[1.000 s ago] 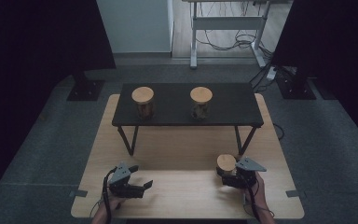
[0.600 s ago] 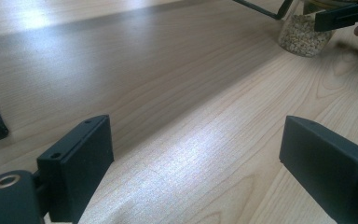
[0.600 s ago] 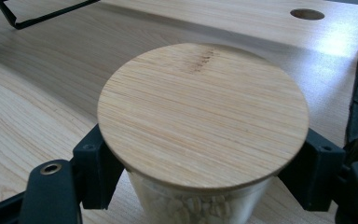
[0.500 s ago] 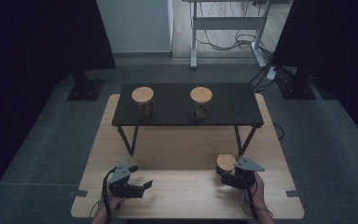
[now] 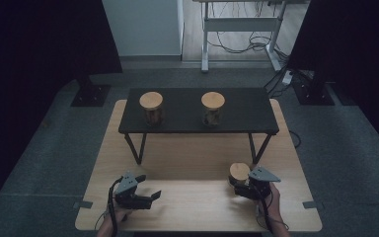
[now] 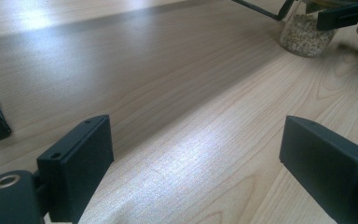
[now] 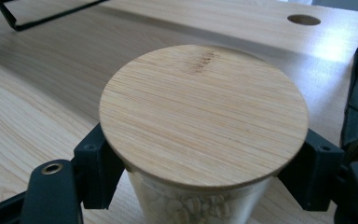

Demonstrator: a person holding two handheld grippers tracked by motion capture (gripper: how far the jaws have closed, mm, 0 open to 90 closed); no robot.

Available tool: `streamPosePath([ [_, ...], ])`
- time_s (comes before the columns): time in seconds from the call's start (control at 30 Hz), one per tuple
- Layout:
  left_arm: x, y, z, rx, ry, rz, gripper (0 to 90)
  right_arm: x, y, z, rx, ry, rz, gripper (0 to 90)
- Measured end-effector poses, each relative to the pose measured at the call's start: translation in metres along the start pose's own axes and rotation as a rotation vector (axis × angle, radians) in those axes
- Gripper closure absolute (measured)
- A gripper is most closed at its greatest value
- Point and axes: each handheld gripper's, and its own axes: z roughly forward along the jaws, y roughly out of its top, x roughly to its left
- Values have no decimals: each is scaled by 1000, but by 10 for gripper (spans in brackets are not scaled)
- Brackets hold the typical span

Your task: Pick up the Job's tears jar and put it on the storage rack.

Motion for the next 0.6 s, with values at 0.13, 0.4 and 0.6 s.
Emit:
streamPosePath([
  [0.13, 0, 0, 0, 0, 0, 0, 90, 1, 4, -6, -22, 5, 2, 244],
  [0.4, 0, 0, 0, 0, 2, 1, 90, 5, 9, -18, -58, 14, -9, 244],
  [0.6, 0, 0, 0, -1, 2, 1, 90, 7, 12, -27, -78, 18, -17, 244],
])
